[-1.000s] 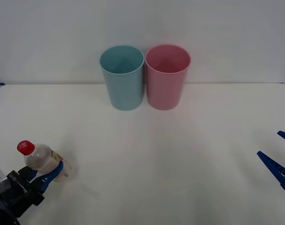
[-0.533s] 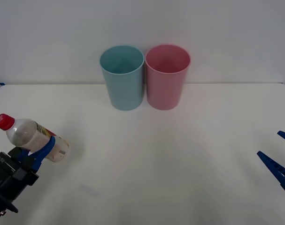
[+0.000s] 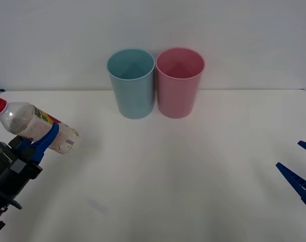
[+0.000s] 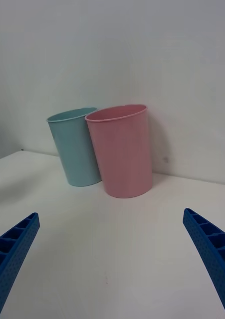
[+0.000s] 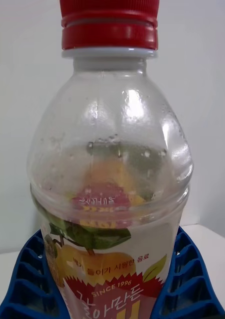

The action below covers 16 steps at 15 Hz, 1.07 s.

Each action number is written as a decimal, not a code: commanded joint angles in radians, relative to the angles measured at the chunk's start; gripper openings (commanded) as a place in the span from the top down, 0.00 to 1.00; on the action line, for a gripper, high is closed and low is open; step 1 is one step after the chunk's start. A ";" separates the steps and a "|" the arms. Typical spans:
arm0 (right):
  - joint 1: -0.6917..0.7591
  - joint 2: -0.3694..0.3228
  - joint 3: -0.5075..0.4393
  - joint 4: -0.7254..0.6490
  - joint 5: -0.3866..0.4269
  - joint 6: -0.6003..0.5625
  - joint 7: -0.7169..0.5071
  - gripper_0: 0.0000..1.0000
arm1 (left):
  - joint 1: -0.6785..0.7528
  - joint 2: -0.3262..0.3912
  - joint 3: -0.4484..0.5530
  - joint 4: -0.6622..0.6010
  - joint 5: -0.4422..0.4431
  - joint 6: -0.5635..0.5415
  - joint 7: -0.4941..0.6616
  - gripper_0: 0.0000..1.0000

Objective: Grasp the object on the table and drop it into the matching bin: aluminum can to the light blue bin, PET bottle to the pink bin.

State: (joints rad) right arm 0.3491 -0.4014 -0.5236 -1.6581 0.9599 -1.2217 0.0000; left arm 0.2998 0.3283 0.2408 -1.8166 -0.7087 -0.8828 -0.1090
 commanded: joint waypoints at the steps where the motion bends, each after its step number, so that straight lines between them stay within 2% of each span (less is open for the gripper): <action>1: 0.000 0.000 0.000 0.000 0.000 0.000 0.000 0.00 | -0.044 0.000 -0.002 -0.052 -0.052 0.007 0.091 1.00; 3: 0.000 0.000 0.000 0.000 0.000 0.000 0.000 0.00 | -0.085 0.000 0.000 -0.078 -0.091 0.025 0.150 1.00; 7: 0.000 0.000 0.000 0.000 0.000 0.000 0.000 0.00 | -0.174 0.000 0.000 -0.078 -0.152 0.045 0.180 1.00; 11: 0.000 0.000 0.000 0.000 0.000 0.000 0.000 0.00 | -0.297 -0.002 -0.026 -0.069 -0.273 0.077 0.313 1.00; 13: 0.000 0.000 0.000 0.000 0.000 0.000 0.000 0.00 | -0.380 0.000 -0.064 -0.023 -0.318 0.100 0.339 0.99; 16: 0.000 0.000 0.000 0.000 0.000 0.000 0.000 0.00 | -0.564 -0.002 -0.152 0.131 -0.354 0.131 0.325 0.99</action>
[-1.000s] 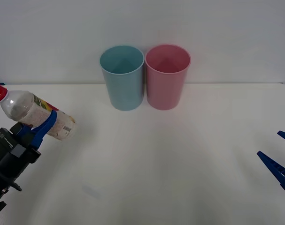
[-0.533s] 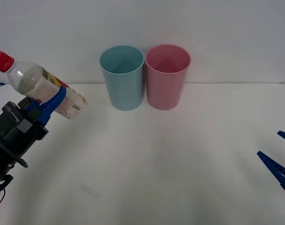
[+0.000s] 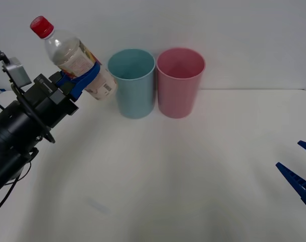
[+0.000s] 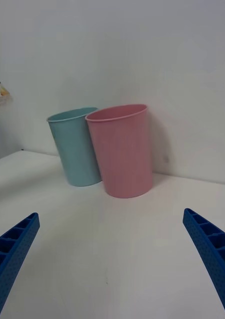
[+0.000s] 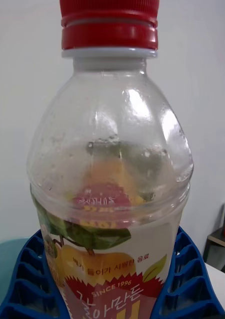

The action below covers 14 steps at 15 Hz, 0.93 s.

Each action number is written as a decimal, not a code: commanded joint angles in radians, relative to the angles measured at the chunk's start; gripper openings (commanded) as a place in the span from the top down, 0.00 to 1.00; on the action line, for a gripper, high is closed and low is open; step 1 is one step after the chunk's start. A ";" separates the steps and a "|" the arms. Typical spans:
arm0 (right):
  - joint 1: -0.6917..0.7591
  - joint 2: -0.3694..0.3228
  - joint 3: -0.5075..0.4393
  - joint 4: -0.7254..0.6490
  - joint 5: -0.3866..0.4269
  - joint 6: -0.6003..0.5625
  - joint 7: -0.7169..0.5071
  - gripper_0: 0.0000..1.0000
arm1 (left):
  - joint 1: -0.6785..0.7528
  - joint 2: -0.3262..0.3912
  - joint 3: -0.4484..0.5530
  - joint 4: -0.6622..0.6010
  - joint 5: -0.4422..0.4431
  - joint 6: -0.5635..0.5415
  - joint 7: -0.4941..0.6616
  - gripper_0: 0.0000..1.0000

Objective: Grasp the object on the table and drop it into the matching bin: aluminum can to the light blue bin, PET bottle to the pink bin.

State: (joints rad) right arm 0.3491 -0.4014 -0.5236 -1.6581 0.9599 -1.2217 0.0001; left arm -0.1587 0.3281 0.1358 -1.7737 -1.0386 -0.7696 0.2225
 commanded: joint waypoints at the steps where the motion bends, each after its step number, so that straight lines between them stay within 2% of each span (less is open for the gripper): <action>1: 0.000 0.000 0.000 0.000 0.000 0.000 0.000 0.00 | -0.167 0.000 -0.071 0.145 -0.027 0.024 -0.009 0.99; 5: 0.000 0.000 0.000 0.000 0.000 0.000 0.000 0.00 | -0.395 -0.020 -0.145 0.369 -0.032 0.026 -0.031 0.99; 10: 0.000 0.000 0.000 0.000 0.000 0.000 0.000 0.00 | -0.578 -0.123 -0.151 0.560 -0.166 0.070 -0.063 0.98; 14: 0.000 0.000 0.000 0.000 0.000 0.000 0.000 0.00 | -0.711 -0.175 -0.153 0.751 -0.222 0.118 -0.199 0.98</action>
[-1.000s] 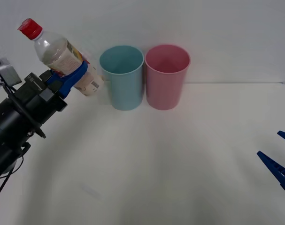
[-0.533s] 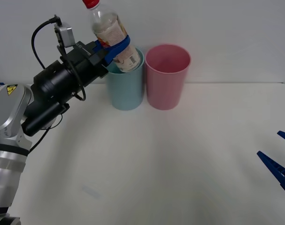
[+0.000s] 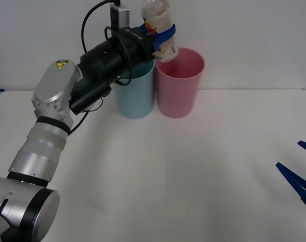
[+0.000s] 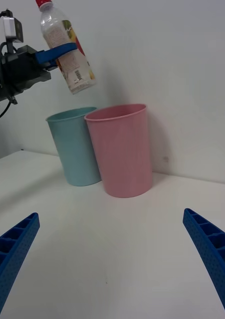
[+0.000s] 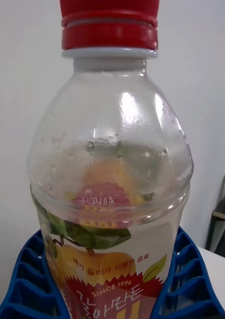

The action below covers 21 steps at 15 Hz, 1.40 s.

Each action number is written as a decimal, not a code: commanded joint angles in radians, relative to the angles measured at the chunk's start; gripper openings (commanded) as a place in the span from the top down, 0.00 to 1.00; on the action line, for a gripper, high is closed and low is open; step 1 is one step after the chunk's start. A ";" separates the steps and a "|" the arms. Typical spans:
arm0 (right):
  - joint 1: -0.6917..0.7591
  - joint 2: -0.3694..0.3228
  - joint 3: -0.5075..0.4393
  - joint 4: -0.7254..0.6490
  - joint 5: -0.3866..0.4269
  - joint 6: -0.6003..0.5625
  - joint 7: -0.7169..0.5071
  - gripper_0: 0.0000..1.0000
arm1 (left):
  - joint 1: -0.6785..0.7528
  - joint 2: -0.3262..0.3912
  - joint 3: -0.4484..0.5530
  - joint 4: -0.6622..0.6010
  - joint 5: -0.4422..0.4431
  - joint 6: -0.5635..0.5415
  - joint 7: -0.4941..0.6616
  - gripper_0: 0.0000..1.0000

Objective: Grasp the object on the table and drop it into the matching bin: aluminum can to the light blue bin, PET bottle to the pink bin.

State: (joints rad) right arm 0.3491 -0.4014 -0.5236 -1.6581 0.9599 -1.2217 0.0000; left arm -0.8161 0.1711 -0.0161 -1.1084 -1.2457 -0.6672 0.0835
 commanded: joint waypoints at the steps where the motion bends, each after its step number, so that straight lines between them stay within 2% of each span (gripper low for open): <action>1: 0.000 0.000 0.000 0.000 0.000 0.000 0.000 0.00 | -0.097 -0.027 -0.001 0.153 -0.017 0.029 -0.105 0.98; 4: 0.000 0.000 0.000 0.000 0.000 0.000 0.000 0.00 | -0.199 -0.038 -0.045 0.297 -0.014 0.103 -0.192 0.97; 6: 0.000 0.000 0.000 0.000 0.000 0.000 0.000 0.00 | -0.238 -0.059 -0.064 0.346 -0.009 0.152 -0.214 0.96; 10: 0.000 0.000 0.000 0.000 0.000 0.000 0.000 0.00 | -0.256 -0.117 -0.116 0.357 -0.015 0.265 -0.234 0.95; 13: 0.000 0.000 0.000 0.000 0.000 0.000 0.000 0.00 | -0.259 -0.120 -0.168 0.357 0.035 0.314 -0.237 0.94; 14: 0.000 0.000 0.000 0.000 0.000 0.000 0.000 0.00 | -0.259 -0.120 -0.168 0.357 0.037 0.316 -0.238 0.90; 16: 0.000 0.000 0.000 0.000 0.000 0.000 0.000 0.00 | -0.259 -0.120 -0.168 0.357 0.038 0.316 -0.238 0.70; 17: 0.000 0.000 0.000 0.000 0.000 0.000 0.000 0.00 | -0.259 -0.119 -0.168 0.357 0.042 0.316 -0.238 0.13; 18: 0.000 0.000 0.000 0.000 0.000 0.000 0.000 0.00 | -0.259 -0.117 -0.168 0.357 0.045 0.316 -0.238 0.00; 21: 0.000 0.000 0.000 0.000 0.000 0.000 0.000 0.00 | -0.258 -0.100 -0.168 0.357 0.072 0.307 -0.231 0.00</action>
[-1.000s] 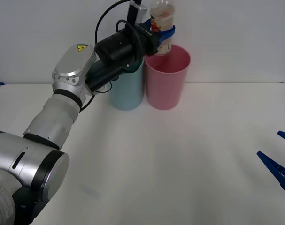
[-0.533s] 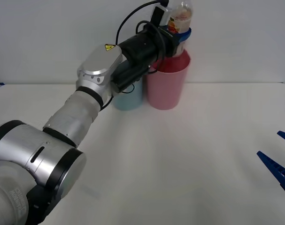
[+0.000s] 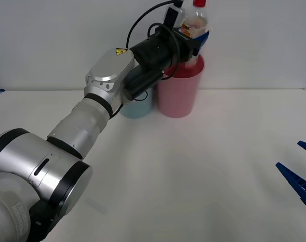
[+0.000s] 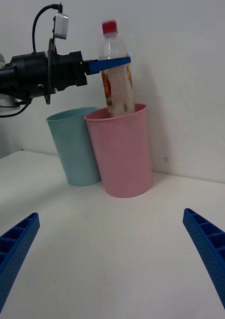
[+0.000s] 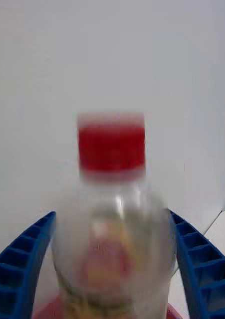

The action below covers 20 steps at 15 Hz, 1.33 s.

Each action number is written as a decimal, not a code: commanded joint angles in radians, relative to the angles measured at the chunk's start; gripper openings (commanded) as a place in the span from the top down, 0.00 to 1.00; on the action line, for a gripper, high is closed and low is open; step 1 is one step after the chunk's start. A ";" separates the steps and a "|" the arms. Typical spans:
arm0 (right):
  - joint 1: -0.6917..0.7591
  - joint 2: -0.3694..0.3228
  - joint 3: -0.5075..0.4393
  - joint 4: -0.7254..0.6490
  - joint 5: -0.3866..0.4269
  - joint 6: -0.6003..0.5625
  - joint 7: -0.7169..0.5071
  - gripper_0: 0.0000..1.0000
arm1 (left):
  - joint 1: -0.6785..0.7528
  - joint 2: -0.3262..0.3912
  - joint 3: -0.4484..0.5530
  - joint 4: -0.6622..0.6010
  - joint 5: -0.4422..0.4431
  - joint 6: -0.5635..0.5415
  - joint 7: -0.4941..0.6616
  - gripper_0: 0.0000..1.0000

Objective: Grasp the object on the table and drop it into the matching bin: aluminum can to the light blue bin, PET bottle to the pink bin.

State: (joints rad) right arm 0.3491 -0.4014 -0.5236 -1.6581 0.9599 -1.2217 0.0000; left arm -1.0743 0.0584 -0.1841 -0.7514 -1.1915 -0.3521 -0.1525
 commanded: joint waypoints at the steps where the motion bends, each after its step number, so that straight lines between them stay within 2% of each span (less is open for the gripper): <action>1: 0.000 0.000 0.000 0.000 0.000 0.000 0.000 0.00 | 0.001 0.023 -0.003 0.000 0.035 -0.018 0.007 0.00; 6: 0.000 0.000 0.000 0.000 0.000 0.000 0.000 0.00 | 0.039 0.138 -0.032 -0.025 0.199 -0.160 0.021 0.00; 13: 0.000 0.000 0.000 0.000 0.000 0.000 0.000 0.00 | 0.349 0.317 -0.031 -0.399 0.319 -0.251 0.070 0.00; 15: 0.000 0.000 0.000 0.000 0.000 0.000 0.000 0.00 | 0.442 0.379 -0.003 -0.491 0.340 -0.286 0.077 0.00; 17: 0.000 0.000 0.000 0.000 0.000 0.000 0.000 0.00 | 0.518 0.409 0.057 -0.539 0.340 -0.343 0.082 0.00; 20: 0.000 0.000 0.000 0.000 0.000 0.000 0.000 0.00 | 0.599 0.445 0.138 -0.563 0.340 -0.421 0.083 0.00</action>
State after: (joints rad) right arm 0.3490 -0.4014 -0.5236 -1.6581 0.9599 -1.2217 0.0000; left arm -0.4928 0.4962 -0.0650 -1.3105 -0.8513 -0.7540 -0.0691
